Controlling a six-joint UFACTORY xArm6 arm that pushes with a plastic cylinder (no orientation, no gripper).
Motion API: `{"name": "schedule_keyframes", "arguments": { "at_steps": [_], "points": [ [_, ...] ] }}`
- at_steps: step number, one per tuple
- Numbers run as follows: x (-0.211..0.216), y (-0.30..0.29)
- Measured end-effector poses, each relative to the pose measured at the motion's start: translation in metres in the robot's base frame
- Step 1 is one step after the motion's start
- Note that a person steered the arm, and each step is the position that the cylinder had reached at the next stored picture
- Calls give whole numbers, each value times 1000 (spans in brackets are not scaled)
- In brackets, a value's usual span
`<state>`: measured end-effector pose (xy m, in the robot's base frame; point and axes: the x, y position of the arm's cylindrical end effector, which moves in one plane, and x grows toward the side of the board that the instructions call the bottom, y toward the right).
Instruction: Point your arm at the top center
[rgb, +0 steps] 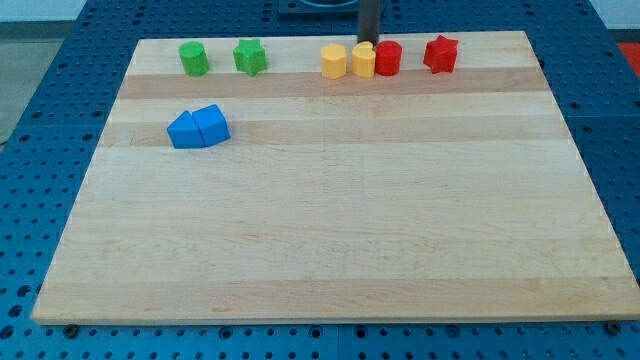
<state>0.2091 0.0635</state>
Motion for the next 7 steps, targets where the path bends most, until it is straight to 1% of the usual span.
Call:
{"name": "schedule_keyframes", "arguments": {
  "at_steps": [3, 4, 5, 6, 7],
  "points": [
    [76, -25],
    [25, -20],
    [-12, -26],
    [16, -60],
    [67, -63]
  ]
}}
